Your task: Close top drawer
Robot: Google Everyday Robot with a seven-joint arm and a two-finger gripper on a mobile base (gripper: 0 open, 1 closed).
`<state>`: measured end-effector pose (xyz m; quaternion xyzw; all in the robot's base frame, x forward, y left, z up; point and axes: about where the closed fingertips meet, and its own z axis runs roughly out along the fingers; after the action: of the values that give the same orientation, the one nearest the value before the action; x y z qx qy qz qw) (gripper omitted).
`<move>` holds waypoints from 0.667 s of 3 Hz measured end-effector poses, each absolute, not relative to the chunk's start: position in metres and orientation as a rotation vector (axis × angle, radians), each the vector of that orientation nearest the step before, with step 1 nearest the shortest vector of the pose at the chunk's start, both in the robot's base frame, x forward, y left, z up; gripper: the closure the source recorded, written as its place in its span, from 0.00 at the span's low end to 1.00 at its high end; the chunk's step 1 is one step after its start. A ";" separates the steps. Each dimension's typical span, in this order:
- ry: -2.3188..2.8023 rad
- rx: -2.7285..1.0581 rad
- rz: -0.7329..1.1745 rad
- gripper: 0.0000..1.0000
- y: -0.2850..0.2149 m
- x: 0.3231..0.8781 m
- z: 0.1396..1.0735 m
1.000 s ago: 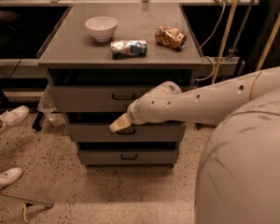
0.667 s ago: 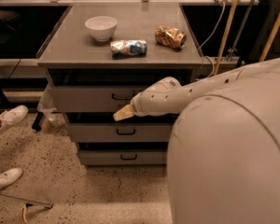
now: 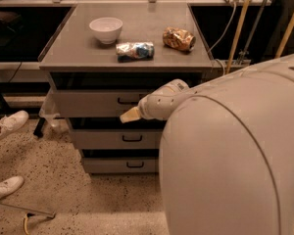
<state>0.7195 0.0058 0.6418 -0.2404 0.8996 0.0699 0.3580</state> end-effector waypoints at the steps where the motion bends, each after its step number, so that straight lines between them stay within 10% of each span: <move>1: 2.343 -0.664 0.197 0.00 0.003 0.706 0.637; 2: 2.411 -0.675 0.185 0.00 -0.052 0.660 0.630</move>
Offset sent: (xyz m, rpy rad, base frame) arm -0.1436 -0.1606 -0.0365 -0.0952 0.2285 0.0183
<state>0.6602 -0.0521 0.6303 -0.2556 0.9129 0.0699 0.3105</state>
